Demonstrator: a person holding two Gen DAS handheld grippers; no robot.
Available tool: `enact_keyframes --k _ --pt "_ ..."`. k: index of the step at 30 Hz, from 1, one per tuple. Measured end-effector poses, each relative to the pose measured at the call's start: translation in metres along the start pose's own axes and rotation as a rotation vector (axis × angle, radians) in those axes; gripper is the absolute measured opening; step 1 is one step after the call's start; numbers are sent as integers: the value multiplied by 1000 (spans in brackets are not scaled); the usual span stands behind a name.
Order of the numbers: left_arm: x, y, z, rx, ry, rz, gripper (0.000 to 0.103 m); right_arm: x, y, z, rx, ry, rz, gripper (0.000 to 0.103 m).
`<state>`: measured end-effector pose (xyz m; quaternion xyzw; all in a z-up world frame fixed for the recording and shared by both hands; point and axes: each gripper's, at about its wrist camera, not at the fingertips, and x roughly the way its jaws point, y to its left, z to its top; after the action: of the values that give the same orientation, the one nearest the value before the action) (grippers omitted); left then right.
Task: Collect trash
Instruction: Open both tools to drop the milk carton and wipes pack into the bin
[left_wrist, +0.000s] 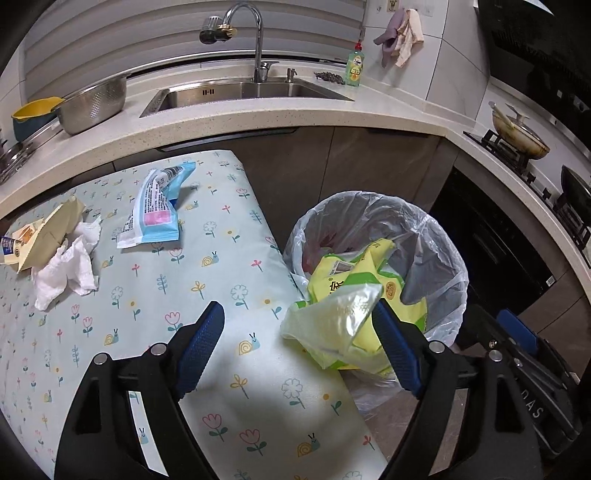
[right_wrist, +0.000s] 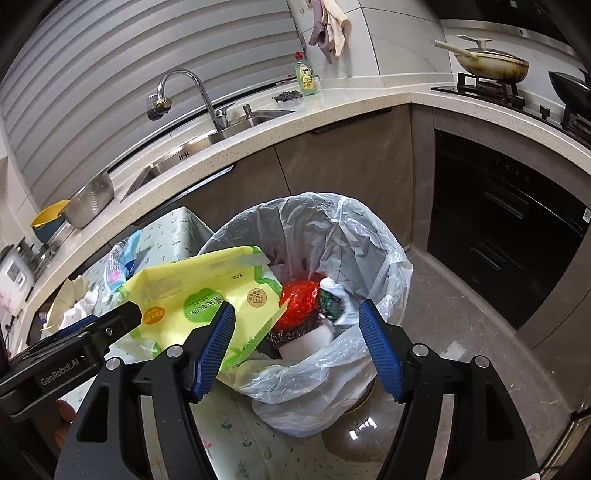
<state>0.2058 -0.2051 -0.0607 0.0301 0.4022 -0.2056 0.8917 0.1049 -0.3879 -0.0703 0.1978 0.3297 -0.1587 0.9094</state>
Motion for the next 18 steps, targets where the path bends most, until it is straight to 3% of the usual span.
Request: enact_keyframes --k 2,10,18 --pt "-3 -2 1 3 -13 1 85 -3 1 0 -3 -7 -3 67" --pt "-9 -11 10 21 -34 -11 86 -8 2 -1 2 -11 -9 67" --pt "-15 4 9 -16 -37 -3 87 -12 10 2 -12 -20 5 67"
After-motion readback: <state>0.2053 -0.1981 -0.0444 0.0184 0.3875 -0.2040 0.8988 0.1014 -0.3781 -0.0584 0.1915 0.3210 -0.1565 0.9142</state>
